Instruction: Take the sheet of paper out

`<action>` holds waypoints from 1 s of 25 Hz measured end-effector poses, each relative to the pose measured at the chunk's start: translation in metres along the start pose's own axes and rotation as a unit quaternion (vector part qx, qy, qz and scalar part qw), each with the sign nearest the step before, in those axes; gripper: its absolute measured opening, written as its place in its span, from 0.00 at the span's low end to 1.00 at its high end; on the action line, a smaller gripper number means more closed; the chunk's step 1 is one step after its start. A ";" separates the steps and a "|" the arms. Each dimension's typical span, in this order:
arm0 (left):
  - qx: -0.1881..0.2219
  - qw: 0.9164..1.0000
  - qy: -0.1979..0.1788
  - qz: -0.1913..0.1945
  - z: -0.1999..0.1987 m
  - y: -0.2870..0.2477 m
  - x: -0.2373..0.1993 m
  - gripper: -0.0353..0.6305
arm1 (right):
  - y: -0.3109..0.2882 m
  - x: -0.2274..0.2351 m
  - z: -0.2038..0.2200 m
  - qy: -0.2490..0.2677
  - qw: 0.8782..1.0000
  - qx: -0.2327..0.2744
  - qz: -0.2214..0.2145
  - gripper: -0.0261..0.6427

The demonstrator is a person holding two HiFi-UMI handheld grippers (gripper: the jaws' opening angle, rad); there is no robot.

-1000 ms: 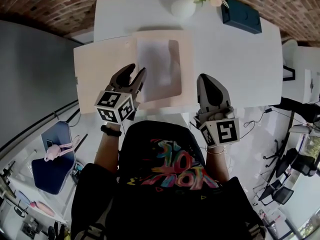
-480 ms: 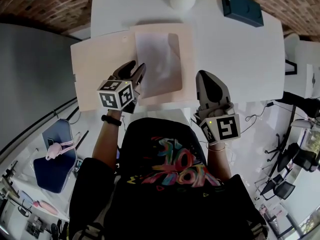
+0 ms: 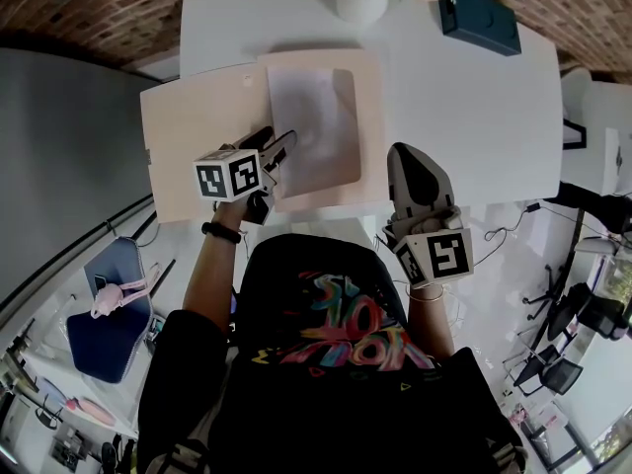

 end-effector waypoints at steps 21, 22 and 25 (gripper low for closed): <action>-0.069 0.989 0.080 0.106 0.000 -0.013 0.000 0.45 | -0.007 -0.009 -0.006 -0.013 1.000 0.010 0.011 0.07; -0.065 0.987 0.085 0.116 0.000 -0.014 0.001 0.45 | -0.008 -0.009 -0.008 -0.014 1.000 0.014 0.013 0.07; -0.052 0.983 0.094 0.148 -0.001 -0.015 0.006 0.45 | -0.005 -0.006 -0.009 -0.019 1.000 0.016 0.019 0.07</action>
Point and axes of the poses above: the fingertips, and each gripper's own axes: y backward along the fingers, x to its right, z out of its underside, the point moved 5 cm from there along y, backward along the fingers, and after that the axes turned 9 degrees about -y, right-handed, at the moved point
